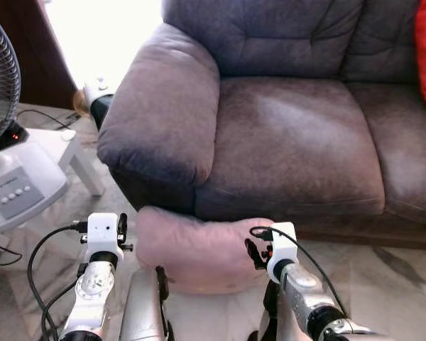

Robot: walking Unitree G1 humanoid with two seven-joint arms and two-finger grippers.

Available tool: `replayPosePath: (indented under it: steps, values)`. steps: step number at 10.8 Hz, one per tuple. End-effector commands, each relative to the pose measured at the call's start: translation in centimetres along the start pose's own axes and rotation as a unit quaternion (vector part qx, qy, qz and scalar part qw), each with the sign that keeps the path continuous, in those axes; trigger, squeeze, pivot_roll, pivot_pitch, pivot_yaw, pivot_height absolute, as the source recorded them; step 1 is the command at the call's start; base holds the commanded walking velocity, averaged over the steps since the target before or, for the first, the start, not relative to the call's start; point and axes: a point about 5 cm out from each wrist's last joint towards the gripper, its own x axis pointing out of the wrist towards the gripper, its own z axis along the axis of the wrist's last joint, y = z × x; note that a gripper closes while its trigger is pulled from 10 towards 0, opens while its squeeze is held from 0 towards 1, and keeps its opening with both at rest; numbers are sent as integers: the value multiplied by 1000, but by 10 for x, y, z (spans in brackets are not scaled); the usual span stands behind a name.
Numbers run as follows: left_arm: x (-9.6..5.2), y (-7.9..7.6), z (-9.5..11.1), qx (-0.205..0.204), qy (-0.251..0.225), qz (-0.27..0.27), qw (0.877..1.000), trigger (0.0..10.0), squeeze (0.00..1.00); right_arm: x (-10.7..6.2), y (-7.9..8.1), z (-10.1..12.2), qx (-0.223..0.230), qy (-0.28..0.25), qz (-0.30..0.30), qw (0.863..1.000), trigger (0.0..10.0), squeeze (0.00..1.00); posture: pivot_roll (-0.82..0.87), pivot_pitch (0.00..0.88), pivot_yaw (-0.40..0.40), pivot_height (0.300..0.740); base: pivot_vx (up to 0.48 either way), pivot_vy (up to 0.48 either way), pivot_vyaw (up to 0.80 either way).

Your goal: Move the pillow to the sofa from floor

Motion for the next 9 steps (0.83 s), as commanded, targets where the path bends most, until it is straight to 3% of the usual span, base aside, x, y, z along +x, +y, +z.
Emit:
replayPosePath:
  steps: [1,7,9]
  values:
    - [-3,-1,-6,3,13,0,1000,10000,0,-3,-5,-9,2,12,-6,1000,10000,0,182,184,-51,535,240,0,0]
    - [-3,-1,-6,4,12,-1,1000,10000,0,-3,-3,-11,2,16,-5,1000,10000,0,186,188,-53,535,269,0,0]
    - [-4,-2,-3,4,3,-3,1000,10000,0,-4,-2,-14,-1,21,-3,1000,10000,0,184,190,-53,535,0,0,0]
